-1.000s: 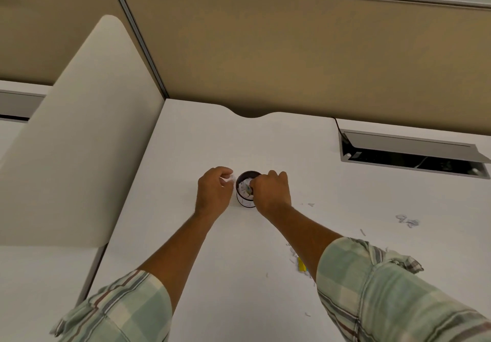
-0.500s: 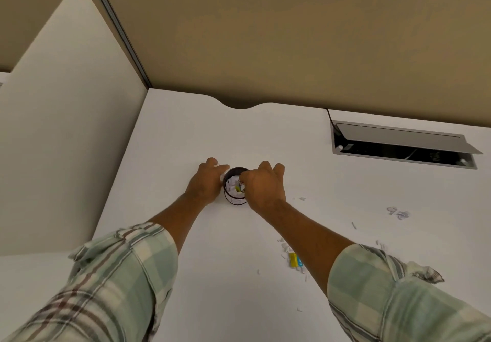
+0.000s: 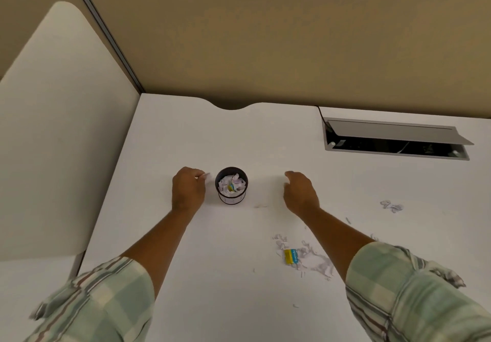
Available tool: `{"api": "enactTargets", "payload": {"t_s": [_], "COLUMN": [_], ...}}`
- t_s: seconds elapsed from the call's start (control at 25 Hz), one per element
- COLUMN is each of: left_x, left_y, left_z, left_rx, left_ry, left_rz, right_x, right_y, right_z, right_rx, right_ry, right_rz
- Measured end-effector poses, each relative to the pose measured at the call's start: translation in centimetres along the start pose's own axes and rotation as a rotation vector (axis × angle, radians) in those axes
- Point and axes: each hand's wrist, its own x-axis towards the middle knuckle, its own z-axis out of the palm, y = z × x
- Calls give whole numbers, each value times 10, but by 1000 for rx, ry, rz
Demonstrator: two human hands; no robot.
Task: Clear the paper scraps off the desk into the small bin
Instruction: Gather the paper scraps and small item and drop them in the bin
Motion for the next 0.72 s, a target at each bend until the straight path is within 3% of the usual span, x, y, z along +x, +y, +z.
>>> {"api": "enactTargets", "payload": {"t_s": [0.24, 0.56, 0.72], "left_x": [-10, -24, -29], "left_y": [26, 40, 38], "left_z": [-13, -1, -4], "left_rx": [-113, 113, 58], "left_ry": [93, -13, -93], "left_rz": [174, 337, 300], "right_x": [-8, -41, -58], "right_y": [22, 36, 45], "right_z": [17, 37, 42], "right_rx": [-289, -345, -291], "right_ry": [-254, -264, -271], "right_rz": [-138, -220, -225]}}
